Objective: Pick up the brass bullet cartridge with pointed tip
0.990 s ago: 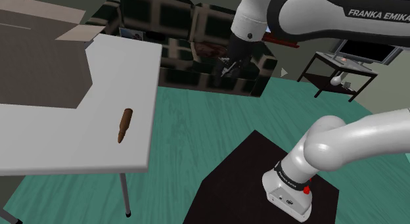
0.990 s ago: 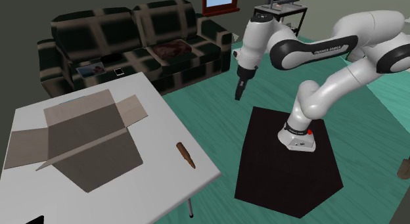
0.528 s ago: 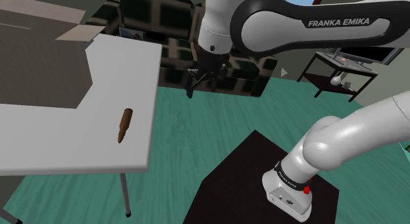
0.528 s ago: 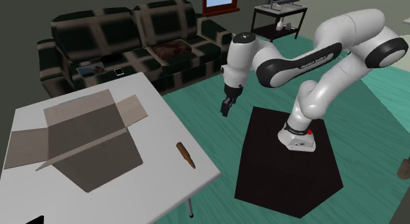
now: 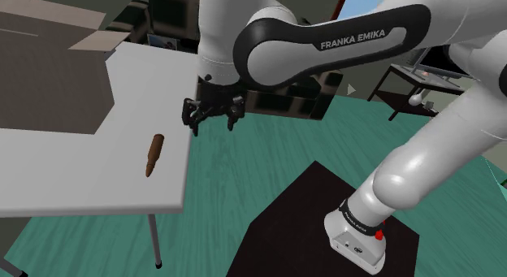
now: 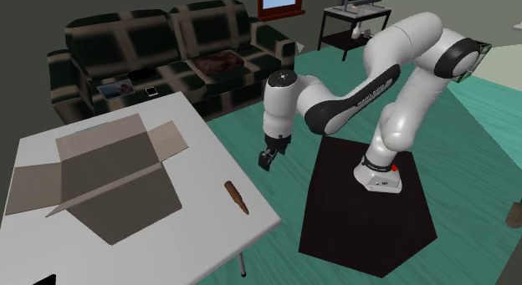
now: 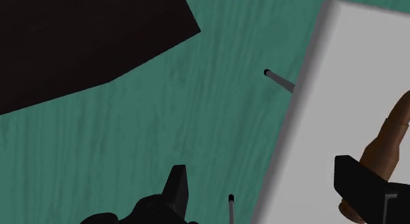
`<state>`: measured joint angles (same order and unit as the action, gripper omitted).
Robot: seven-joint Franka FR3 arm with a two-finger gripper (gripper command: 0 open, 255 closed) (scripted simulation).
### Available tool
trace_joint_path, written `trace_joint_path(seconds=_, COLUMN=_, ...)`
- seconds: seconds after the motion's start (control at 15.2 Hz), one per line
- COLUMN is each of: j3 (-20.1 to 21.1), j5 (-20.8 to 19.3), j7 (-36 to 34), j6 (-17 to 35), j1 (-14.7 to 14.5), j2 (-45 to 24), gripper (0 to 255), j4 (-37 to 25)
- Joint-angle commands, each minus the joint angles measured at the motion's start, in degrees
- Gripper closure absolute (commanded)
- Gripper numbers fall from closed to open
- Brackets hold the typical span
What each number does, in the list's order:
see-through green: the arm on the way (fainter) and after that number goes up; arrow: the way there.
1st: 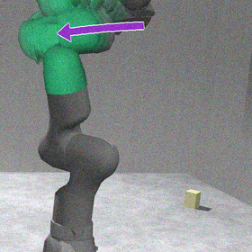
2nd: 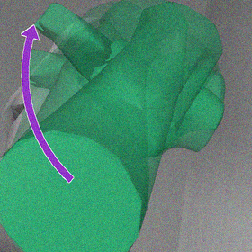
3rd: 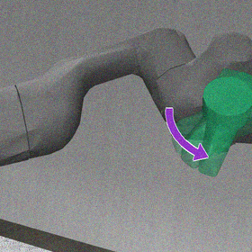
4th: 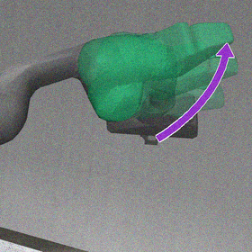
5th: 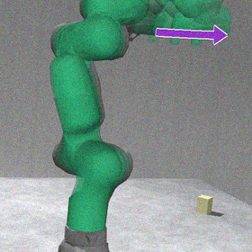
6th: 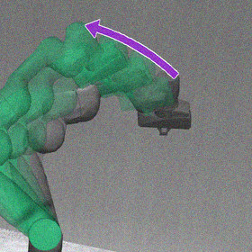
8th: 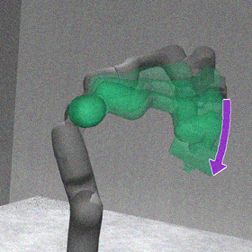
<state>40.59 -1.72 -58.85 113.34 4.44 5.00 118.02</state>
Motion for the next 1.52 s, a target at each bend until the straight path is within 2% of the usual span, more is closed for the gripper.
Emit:
trace_joint_path(seconds=0.0, j3=1.69, j5=-4.23, j7=-6.25, j6=0.67, j1=-0.11, j2=-6.59, gripper=0, j4=-3.96)
trace_joint_path(seconds=0.2, j3=1.99, j5=-10.21, j7=-14.51, j6=0.35, j1=-2.61, j2=-15.62, gripper=0, j4=-10.23)
trace_joint_path(seconds=0.4, j3=0.59, j5=-15.23, j7=-21.29, j6=-0.80, j1=-6.56, j2=-24.17, gripper=0, j4=-17.44)
trace_joint_path(seconds=0.73, j3=-3.26, j5=-20.65, j7=-29.02, j6=-3.88, j1=-14.12, j2=-37.27, gripper=0, j4=-31.71)
trace_joint_path(seconds=1.39, j3=-4.33, j5=-22.13, j7=-30.09, j6=0.64, j1=-14.42, j2=-39.36, gripper=0, j4=-28.94)
trace_joint_path(seconds=1.45, j3=-4.33, j5=-22.12, j7=-30.10, j6=0.68, j1=-14.40, j2=-39.33, gripper=255, j4=-28.87)
